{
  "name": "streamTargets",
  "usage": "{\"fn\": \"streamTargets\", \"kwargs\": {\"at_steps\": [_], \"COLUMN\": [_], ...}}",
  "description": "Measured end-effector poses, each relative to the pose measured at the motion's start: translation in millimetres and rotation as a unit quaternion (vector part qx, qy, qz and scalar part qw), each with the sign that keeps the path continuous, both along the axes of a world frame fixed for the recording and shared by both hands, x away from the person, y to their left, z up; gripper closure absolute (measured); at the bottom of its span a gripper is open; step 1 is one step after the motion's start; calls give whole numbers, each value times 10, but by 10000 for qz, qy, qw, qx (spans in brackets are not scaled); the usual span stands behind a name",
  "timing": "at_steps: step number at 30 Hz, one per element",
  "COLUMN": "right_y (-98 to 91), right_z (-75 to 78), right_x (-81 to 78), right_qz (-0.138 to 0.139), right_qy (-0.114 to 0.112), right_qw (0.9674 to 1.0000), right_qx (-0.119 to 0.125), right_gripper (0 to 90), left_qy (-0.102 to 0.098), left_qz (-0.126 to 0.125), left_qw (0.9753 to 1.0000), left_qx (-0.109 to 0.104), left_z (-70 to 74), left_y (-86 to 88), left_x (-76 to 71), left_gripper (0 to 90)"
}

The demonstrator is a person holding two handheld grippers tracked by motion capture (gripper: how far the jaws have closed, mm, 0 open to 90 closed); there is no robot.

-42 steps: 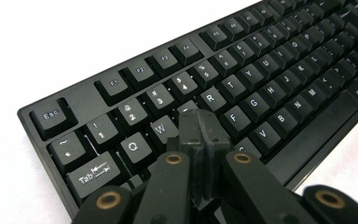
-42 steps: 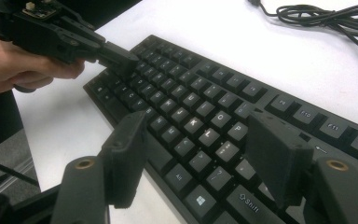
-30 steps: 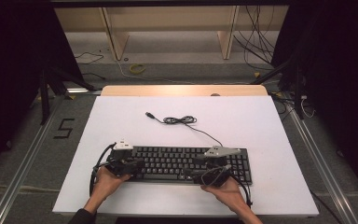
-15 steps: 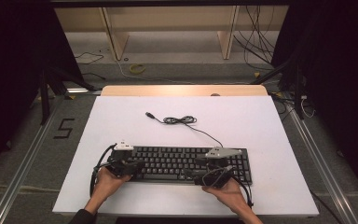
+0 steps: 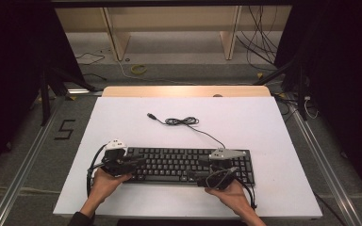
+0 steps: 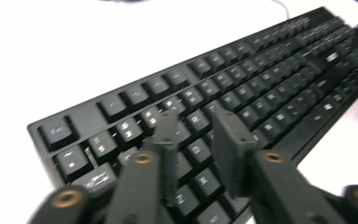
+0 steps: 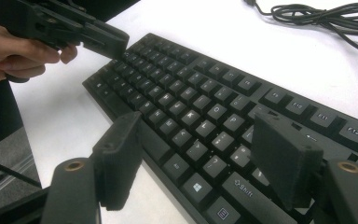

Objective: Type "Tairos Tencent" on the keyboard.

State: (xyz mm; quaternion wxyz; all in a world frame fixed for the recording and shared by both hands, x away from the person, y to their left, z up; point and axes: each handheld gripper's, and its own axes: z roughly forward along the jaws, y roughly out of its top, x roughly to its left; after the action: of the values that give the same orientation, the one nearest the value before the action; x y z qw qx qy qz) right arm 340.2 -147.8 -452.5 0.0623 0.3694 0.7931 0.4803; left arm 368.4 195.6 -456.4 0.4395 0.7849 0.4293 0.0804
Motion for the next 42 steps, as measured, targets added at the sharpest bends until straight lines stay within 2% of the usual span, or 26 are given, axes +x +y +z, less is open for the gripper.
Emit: {"fn": "streamTargets", "kwargs": {"at_steps": [4,8,14,17,21,30,33,34,42], "right_y": [-6,-15,-20,-34,-63,-100,-106,-108,-121], "right_z": [6,7,8,9,13,18,18,16,9], "right_x": [-2,-2,-8,-17,-30,-60,-68,-69,-81], "right_qz": [-6,-23,-23,-27,-50,-76,-77,-78,-78], "right_qy": [-22,-25,-52,-64,-70,-87,-85,-91,-79], "right_qw": [10000,10000,10000,9999,9999,9999,9999,9999,9999], "right_qx": [28,50,65,79,106,127,126,125,113], "right_gripper": [340,337,329,327,324,323,323,323,323], "left_qy": [-102,-118,-241,-322,-370,-323,-281,-275,-193], "left_qz": [-91,-163,-241,-267,-315,-482,-474,-504,-679], "left_qw": [9998,9996,9987,9978,9973,9978,9981,9982,9975], "left_qx": [-118,-209,-392,-510,-557,-321,-272,-193,-34], "left_z": [28,31,28,36,34,-8,-23,-26,-58], "left_y": [-39,-65,-90,-99,-134,-227,-242,-241,-275], "left_x": [-34,-59,-124,-164,-208,-267,-277,-277,-296], "left_gripper": [528,433,348,323,309,345,390,412,571]}}
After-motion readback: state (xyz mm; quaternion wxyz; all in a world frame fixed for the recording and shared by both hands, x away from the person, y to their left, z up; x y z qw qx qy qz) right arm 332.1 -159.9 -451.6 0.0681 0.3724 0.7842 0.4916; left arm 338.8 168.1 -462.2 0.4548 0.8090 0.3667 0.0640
